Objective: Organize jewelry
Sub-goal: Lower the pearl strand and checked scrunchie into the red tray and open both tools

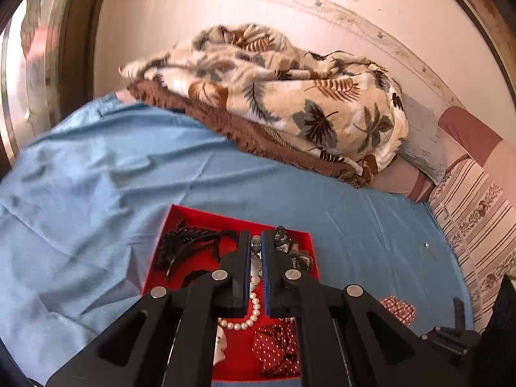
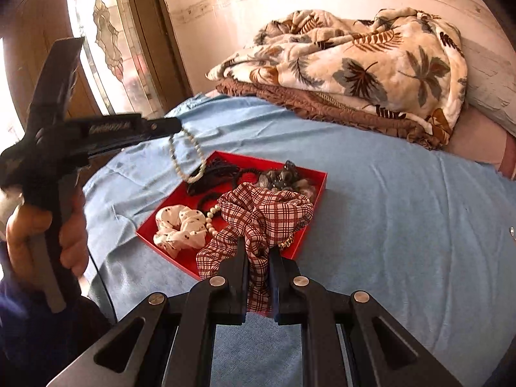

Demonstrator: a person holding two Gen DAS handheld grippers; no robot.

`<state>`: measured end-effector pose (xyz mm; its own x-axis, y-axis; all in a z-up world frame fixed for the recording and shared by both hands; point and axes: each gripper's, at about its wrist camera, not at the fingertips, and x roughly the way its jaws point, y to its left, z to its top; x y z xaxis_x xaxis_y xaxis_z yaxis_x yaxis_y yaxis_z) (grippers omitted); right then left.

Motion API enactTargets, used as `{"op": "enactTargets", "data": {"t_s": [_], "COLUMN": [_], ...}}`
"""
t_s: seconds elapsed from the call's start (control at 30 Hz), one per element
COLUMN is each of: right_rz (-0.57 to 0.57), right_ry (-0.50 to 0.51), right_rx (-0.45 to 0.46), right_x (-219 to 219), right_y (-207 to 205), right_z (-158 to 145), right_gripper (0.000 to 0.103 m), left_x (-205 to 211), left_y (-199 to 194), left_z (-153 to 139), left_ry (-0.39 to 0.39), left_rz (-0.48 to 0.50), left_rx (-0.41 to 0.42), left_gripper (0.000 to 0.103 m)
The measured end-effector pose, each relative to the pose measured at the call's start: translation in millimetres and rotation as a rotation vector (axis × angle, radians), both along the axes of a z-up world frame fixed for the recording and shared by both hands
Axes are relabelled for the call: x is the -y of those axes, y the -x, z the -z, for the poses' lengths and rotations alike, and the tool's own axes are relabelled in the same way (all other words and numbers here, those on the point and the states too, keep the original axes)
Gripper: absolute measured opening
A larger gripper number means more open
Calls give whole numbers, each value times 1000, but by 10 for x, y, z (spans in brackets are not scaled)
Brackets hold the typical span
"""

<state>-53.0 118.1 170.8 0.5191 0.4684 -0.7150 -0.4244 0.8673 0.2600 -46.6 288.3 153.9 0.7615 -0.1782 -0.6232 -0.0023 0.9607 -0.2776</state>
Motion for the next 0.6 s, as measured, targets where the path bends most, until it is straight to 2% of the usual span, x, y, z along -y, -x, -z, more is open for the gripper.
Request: {"op": "enactTargets", "data": {"t_s": [0.3, 0.4, 0.6], "right_rz": [-38, -53, -102], "right_ry": [27, 14, -29], "right_rx": [-38, -61, -118], "right_x": [-353, -484, -802], "right_y": [-231, -290, -365], "right_z": [211, 295, 495], "right_gripper": [12, 12, 12], "left_x": [-281, -264, -201], "left_y": [-253, -288, -481], "left_z": [481, 508, 536], "left_ry": [105, 144, 157], "left_rz": [7, 44, 96], "left_rx": [-100, -90, -80], "left_gripper": [6, 5, 5]}}
